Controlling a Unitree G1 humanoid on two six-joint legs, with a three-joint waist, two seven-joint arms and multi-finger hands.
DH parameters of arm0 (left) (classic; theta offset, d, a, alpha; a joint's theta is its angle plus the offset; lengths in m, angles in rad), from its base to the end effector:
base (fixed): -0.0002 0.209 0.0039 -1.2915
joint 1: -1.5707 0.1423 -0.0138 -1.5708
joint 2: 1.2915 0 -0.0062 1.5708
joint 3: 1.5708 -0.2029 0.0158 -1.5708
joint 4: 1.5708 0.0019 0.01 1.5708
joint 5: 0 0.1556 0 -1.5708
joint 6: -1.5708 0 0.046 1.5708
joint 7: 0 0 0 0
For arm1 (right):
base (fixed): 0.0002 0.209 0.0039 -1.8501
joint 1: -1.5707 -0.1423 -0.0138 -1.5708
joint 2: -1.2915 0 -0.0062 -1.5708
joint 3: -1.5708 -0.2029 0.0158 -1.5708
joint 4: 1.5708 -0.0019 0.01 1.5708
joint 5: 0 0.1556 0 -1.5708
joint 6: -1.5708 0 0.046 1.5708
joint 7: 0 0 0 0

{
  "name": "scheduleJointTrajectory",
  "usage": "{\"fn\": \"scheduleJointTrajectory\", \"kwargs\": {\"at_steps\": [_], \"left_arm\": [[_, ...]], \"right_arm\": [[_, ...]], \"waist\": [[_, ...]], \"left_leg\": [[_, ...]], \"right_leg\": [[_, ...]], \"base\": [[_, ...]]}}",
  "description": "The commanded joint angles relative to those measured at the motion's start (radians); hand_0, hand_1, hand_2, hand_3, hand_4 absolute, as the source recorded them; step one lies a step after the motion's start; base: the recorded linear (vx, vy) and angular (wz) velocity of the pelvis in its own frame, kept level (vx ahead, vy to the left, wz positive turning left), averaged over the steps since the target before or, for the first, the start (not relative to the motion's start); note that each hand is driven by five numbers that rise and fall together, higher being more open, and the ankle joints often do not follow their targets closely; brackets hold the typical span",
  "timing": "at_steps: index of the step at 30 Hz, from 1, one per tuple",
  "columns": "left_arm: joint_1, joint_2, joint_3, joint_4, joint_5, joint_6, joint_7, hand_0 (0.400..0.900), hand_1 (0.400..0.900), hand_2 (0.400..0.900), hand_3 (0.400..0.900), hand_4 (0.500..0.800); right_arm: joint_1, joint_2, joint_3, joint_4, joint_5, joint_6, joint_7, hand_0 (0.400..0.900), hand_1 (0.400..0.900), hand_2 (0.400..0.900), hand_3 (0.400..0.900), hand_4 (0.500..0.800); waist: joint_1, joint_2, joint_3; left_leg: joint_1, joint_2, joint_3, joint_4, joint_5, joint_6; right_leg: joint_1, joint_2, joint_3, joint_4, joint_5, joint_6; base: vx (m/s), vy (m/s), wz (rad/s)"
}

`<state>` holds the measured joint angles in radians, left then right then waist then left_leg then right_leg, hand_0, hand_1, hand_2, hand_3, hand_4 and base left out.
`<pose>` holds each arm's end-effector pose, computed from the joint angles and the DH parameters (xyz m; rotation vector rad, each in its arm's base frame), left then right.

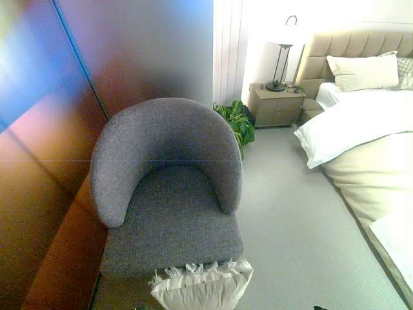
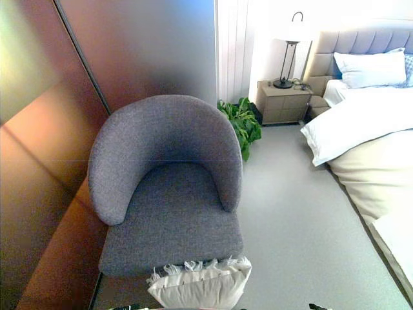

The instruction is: Pick up the pillow and put it on the sofa.

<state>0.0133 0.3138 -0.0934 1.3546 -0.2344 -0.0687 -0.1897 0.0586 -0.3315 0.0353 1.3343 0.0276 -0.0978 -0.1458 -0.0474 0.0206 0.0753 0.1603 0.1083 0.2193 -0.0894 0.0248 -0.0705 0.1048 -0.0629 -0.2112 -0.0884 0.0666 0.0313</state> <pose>0.0507 0.2684 -0.1461 0.0178 1.2734 0.1233 0.0373 -0.2773 -0.1438 -0.3790 1.2650 -0.3245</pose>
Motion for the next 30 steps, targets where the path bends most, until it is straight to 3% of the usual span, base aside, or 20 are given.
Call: {"fn": "scheduleJointTrajectory", "kwargs": {"at_steps": [1, 7, 25, 30], "left_arm": [[-0.045, 0.031, 0.035, 0.002, -0.032, -0.058, -0.001, 0.9, 0.9, 0.9, 0.9, 0.8], [-0.045, 0.037, 0.038, -0.009, -0.017, -0.058, 0.047, 0.9, 0.9, 0.9, 0.9, 0.8], [-0.043, 0.038, 0.038, -0.005, -0.007, -0.07, 0.06, 0.9, 0.9, 0.9, 0.9, 0.8], [-0.043, 0.041, 0.035, -0.007, 0.023, -0.083, 0.1, 0.9, 0.9, 0.9, 0.9, 0.8]], "right_arm": [[-0.076, -0.042, 0.013, 0.036, 0.008, -0.027, -0.033, 0.9, 0.9, 0.9, 0.9, 0.8], [-0.074, -0.045, 0.012, 0.031, 0.011, -0.023, -0.031, 0.9, 0.9, 0.9, 0.9, 0.8], [-0.072, -0.048, 0.01, 0.039, 0.006, -0.035, -0.032, 0.9, 0.9, 0.9, 0.9, 0.8], [-0.073, -0.052, 0.014, 0.031, 0.005, -0.032, -0.034, 0.9, 0.9, 0.9, 0.9, 0.8]], "waist": [[-0.003, -0.018, 0.01], [-0.001, -0.017, 0.01], [-0.001, -0.015, 0.015], [-0.002, -0.014, 0.019]], "left_leg": [[-0.001, 0.011, -0.016, 0.02, -0.053, 0.002], [-0.003, 0.012, -0.017, 0.02, -0.053, 0.003], [-0.004, 0.012, -0.019, 0.02, -0.051, 0.003], [-0.004, 0.013, -0.019, 0.021, -0.05, 0.003]], "right_leg": [[0.02, -0.051, -0.018, 0.057, -0.103, 0.086], [0.02, -0.051, -0.019, 0.056, -0.104, 0.086], [0.02, -0.052, -0.02, 0.058, -0.105, 0.085], [0.02, -0.049, -0.016, 0.058, -0.106, 0.083]], "base": [[0.0, 0.0, 0.0], [0.0, 0.0, 0.0], [0.0, 0.0, 0.0], [0.01, 0.001, 0.0]]}}
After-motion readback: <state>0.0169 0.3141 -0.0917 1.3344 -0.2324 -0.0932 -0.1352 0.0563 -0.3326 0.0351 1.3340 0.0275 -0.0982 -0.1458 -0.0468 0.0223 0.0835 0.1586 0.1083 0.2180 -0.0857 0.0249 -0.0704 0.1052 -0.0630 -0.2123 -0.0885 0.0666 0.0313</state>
